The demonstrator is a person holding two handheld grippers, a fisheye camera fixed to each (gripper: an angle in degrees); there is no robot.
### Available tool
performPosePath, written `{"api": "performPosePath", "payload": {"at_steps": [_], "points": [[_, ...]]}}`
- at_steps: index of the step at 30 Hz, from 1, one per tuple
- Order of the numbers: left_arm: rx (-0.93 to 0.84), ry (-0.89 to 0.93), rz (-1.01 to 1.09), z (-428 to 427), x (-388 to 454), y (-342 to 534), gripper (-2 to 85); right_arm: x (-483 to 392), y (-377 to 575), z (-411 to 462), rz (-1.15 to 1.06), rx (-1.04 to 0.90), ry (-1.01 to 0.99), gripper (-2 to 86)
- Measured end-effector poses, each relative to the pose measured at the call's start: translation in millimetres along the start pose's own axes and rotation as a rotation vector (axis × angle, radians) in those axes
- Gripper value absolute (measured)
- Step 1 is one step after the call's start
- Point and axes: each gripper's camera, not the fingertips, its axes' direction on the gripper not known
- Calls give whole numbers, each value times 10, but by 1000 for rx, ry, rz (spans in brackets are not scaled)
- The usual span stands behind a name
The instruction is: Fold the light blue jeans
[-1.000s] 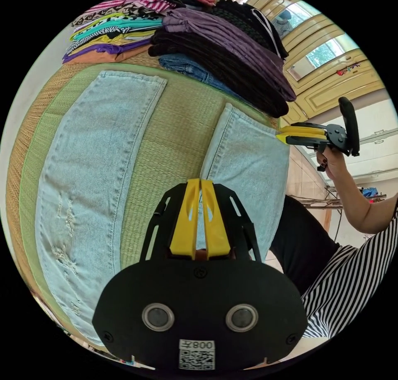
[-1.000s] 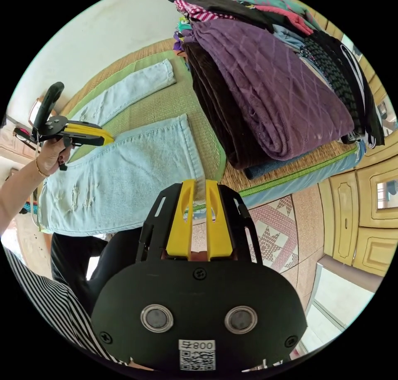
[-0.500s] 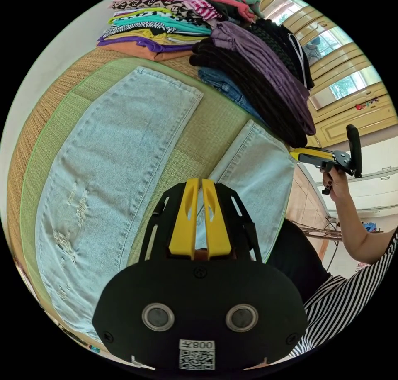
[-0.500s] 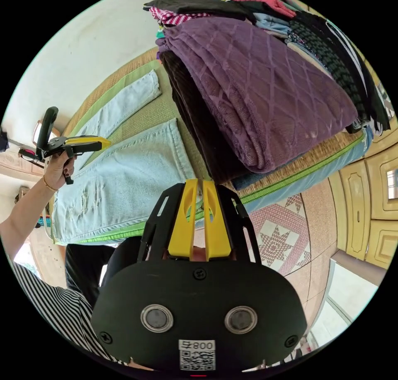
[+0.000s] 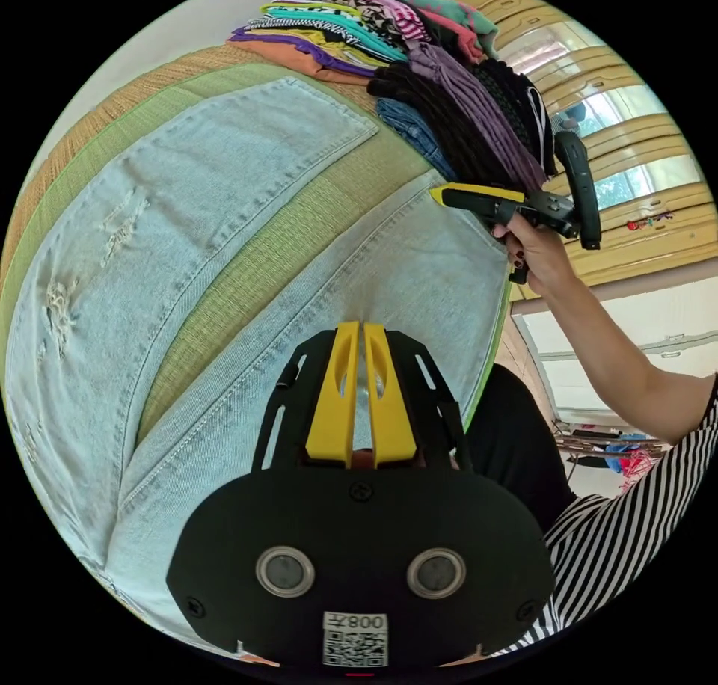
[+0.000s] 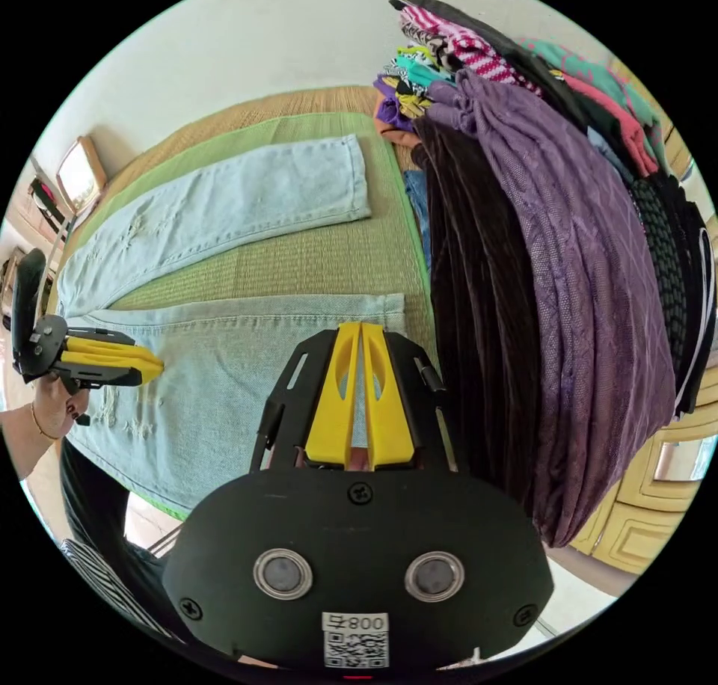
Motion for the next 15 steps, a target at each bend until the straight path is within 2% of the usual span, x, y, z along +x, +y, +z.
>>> {"api": "performPosePath", "payload": {"at_steps": [3, 6, 10, 15], "points": [[47, 10, -10, -418, 34, 389, 3, 11, -68, 158, 4, -41, -54, 0], [111, 37, -76, -915, -53, 1007, 3, -139, -45, 199, -11, 11, -110, 1], [160, -11, -315, -1625, -418, 2235, 2, -858, 16, 396, -167, 39, -274, 1], [231, -113, -673, -2494, -837, 3882, 2, -1996, 116, 1065, -393, -88, -360, 1]]}}
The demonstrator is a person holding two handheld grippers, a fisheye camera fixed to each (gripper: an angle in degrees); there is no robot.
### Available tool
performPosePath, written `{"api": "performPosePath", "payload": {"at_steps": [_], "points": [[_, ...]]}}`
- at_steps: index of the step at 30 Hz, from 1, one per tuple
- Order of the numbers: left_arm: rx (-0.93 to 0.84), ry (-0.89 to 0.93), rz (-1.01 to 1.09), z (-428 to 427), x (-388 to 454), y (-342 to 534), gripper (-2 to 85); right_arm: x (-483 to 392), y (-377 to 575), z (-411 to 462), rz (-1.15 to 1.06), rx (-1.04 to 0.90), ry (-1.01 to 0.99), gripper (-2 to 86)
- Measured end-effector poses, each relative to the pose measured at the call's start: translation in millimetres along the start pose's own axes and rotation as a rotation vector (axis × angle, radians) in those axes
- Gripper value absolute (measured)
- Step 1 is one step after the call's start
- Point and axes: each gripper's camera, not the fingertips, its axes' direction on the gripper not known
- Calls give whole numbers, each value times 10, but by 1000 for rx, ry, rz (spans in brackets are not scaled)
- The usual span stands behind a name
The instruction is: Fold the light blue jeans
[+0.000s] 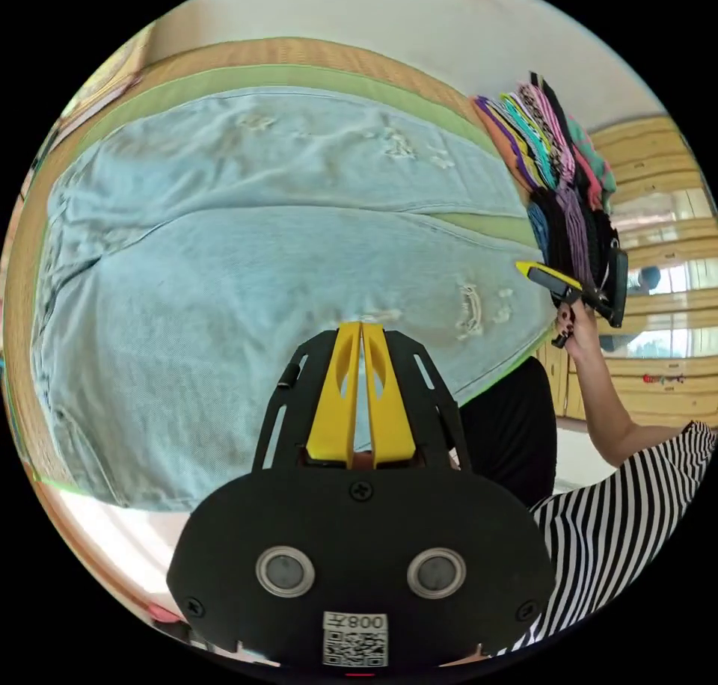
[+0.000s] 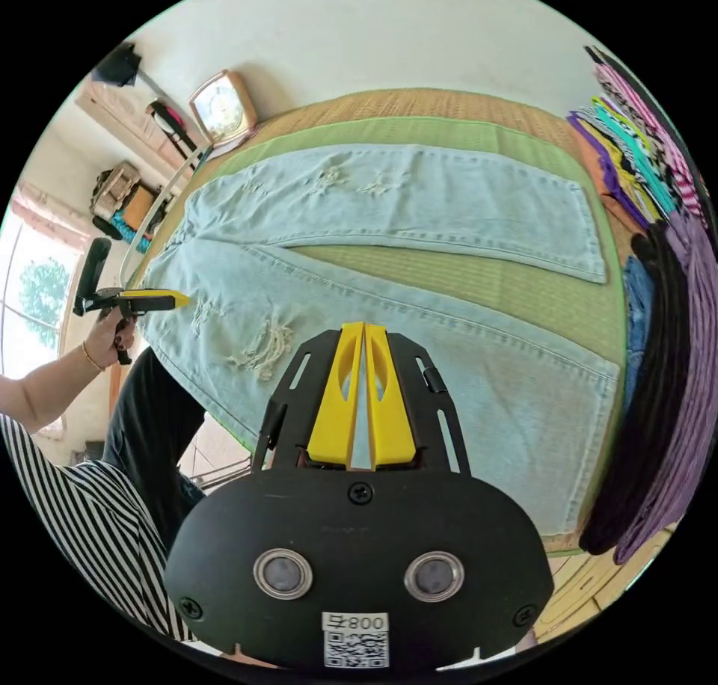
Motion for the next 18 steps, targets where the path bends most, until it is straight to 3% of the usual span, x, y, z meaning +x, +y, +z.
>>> {"api": "performPosePath", "payload": {"at_steps": [4, 5, 9, 14, 18], "points": [[-5, -128, -217, -634, -972, 677, 2, -119, -144, 653, 21, -51, -4, 0], [30, -17, -238, -785, -1198, 852, 3, -86, -200, 748, 29, -81, -16, 1], [125, 100, -295, -1335, -1664, 1271, 6, -154, -379, 902, 14, -79, 22, 3], [365, 184, -313, -2369, -2326, 1891, 27, -942, -1085, 1360, -212, -25, -23, 13], [449, 25, -366, -3028, -2820, 2367, 56, -1682, -1683, 1973, -377, -48, -7, 40]]}}
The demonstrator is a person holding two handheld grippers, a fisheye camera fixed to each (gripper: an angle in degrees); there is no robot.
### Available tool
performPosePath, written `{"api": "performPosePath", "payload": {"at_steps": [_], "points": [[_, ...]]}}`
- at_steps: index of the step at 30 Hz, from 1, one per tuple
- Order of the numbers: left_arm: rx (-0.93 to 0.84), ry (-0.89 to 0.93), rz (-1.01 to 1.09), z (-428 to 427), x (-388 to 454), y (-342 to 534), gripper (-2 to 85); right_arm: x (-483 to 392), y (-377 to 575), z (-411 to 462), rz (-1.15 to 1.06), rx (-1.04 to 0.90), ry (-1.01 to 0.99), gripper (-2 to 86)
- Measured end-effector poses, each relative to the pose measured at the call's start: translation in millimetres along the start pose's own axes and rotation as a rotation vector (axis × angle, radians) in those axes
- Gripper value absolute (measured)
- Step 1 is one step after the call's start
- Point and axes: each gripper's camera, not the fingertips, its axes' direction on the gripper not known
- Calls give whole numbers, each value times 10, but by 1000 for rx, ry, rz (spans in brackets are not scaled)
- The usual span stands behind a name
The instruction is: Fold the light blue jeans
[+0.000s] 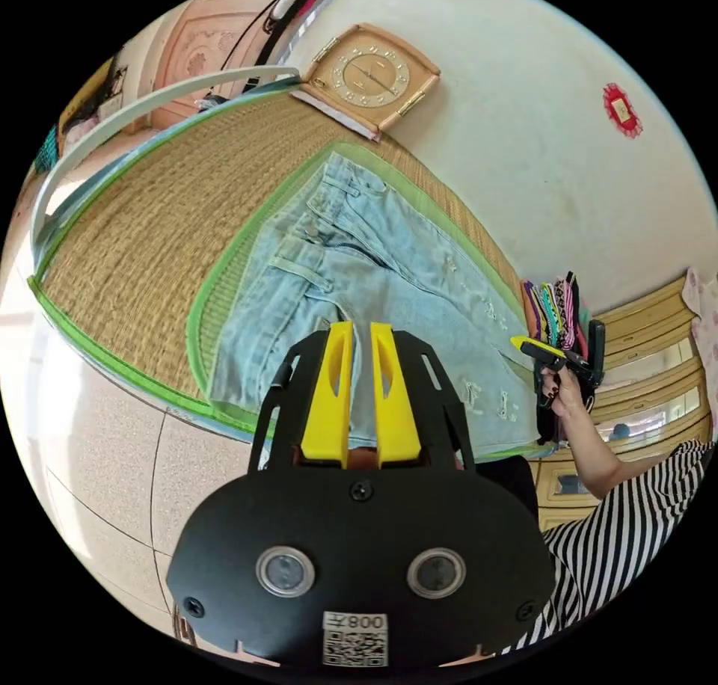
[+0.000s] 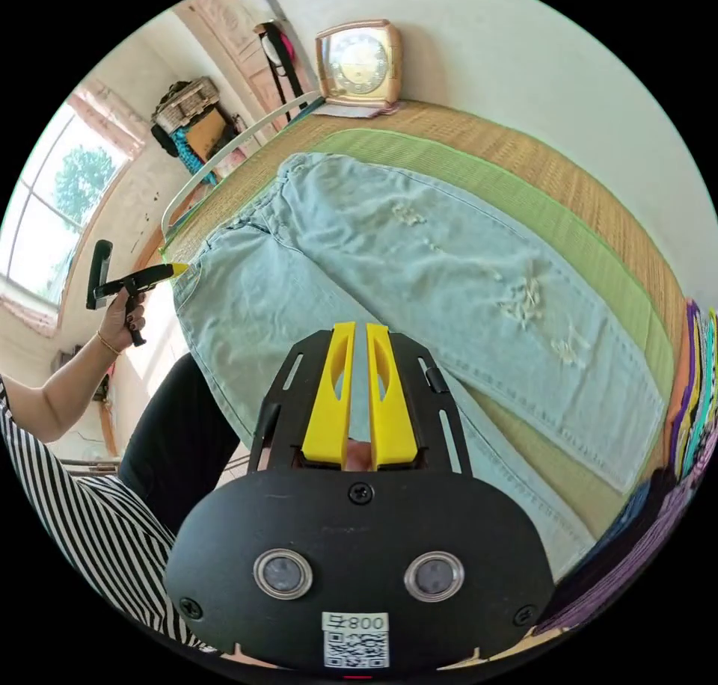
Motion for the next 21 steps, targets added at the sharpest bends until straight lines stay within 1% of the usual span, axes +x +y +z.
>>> {"api": "performPosePath", "payload": {"at_steps": [2, 4, 5, 6, 8, 11, 13, 16, 20, 21], "points": [[-14, -109, -80, -373, -426, 58, 70, -285, -463, 438, -97, -40, -48, 55], [-25, -99, -178, -606, -769, 159, 73, -491, -695, 740, -149, -57, -88, 57], [-23, 0, -253, -732, -1008, 245, 76, -626, -794, 942, -181, -70, -115, 57], [-10, 61, -292, -795, -1119, 291, 78, -690, -828, 1041, -194, -77, -130, 57], [79, 275, -421, -1046, -1507, 471, 86, -907, -899, 1421, -233, -104, -180, 56], [148, 403, -536, -1345, -1848, 631, 93, -1062, -976, 1800, -263, -124, -188, 55], [162, 407, -558, -1563, -1955, 699, 97, -1051, -1095, 1934, -274, -99, -166, 56], [189, 349, -573, -1946, -2059, 823, 101, -868, -1451, 2076, -258, -33, -116, 63], [164, 480, -596, -2172, -2273, 855, 92, -562, -2173, 2407, -240, 3, -14, 77], [158, 487, -594, -2202, -2309, 842, 87, -528, -2282, 2468, -237, 3, -6, 79]]}}
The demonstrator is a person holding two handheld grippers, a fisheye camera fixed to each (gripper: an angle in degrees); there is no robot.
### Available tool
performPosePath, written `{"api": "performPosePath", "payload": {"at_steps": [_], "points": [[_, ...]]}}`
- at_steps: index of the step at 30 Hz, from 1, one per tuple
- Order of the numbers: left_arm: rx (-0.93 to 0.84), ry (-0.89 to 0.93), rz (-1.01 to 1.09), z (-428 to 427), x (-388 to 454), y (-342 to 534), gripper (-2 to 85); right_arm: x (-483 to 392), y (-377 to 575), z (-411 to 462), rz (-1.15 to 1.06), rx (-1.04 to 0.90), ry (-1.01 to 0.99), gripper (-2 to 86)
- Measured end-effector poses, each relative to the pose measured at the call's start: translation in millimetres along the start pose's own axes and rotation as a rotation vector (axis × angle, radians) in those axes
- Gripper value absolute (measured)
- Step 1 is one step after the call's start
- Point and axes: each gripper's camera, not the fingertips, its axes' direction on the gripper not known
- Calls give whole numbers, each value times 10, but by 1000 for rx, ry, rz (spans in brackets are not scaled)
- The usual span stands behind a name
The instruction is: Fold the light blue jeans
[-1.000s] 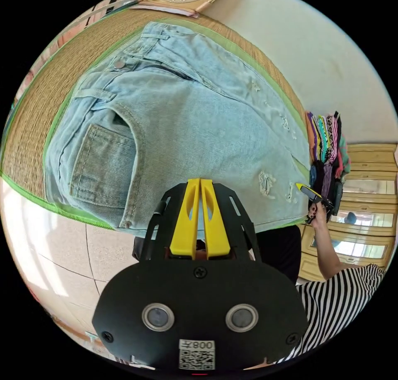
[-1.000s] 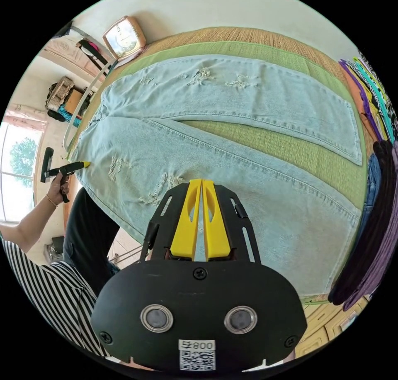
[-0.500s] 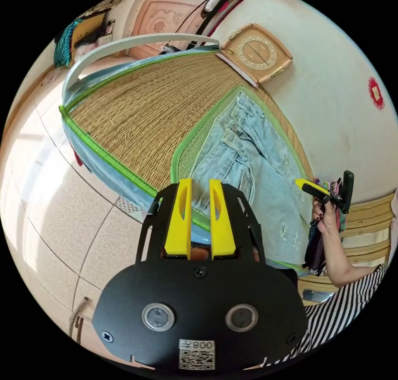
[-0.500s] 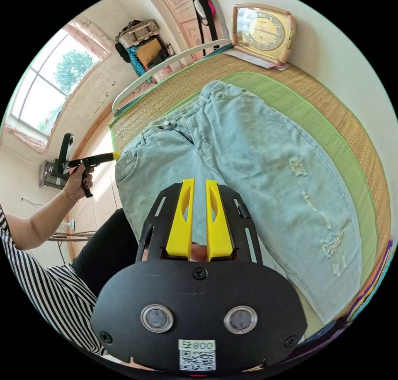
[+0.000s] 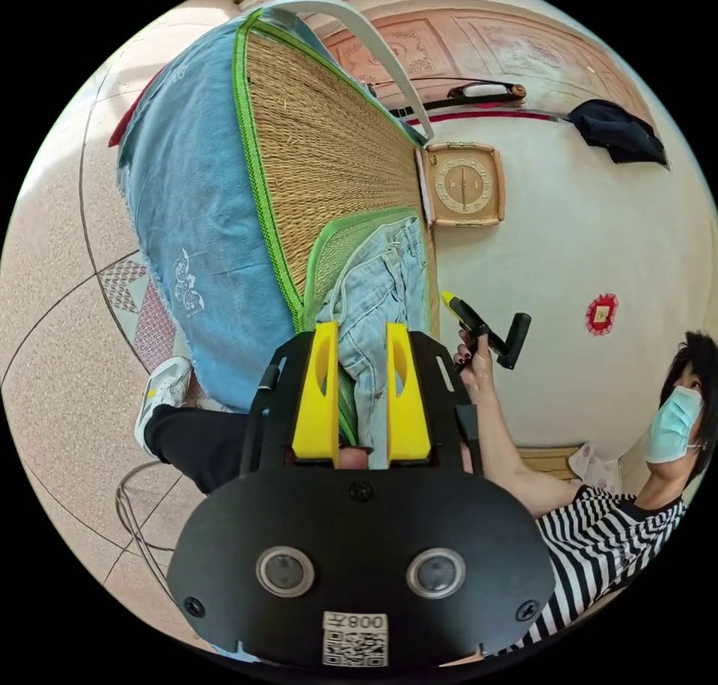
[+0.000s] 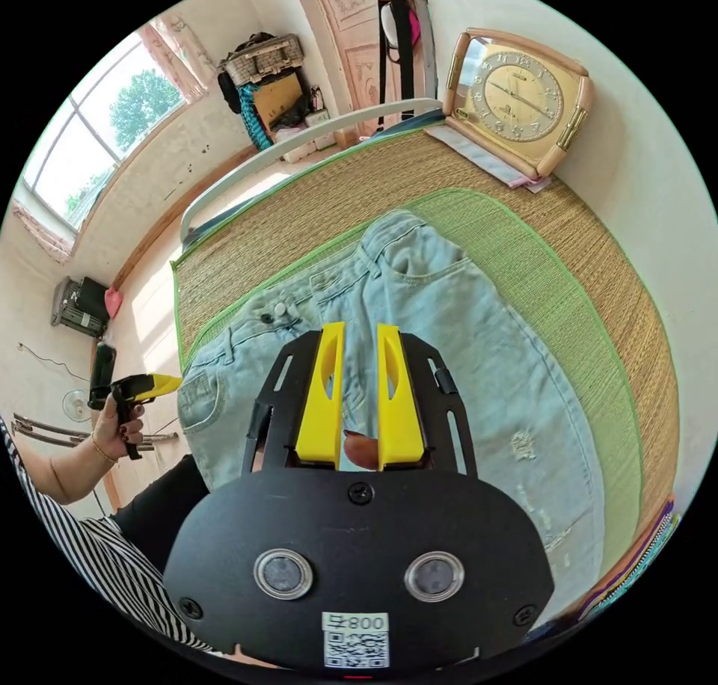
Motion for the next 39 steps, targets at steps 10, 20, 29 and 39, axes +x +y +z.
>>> {"api": "performPosePath", "payload": {"at_steps": [10, 20, 29, 39], "points": [[-12, 88, 36, -685, 111, -274, 28, 431, -1218, 1277, -125, -128, 144, 110], [12, 79, -29, -1179, 86, -398, 67, 825, -1438, 2101, -65, -205, 57, 100], [78, 282, 113, -1540, 523, -401, 4, 1360, -1029, 1455, 15, 73, -182, 44], [50, -83, 147, -1576, 850, -298, 81, 1428, -837, 1153, -26, 174, -209, 36]]}}
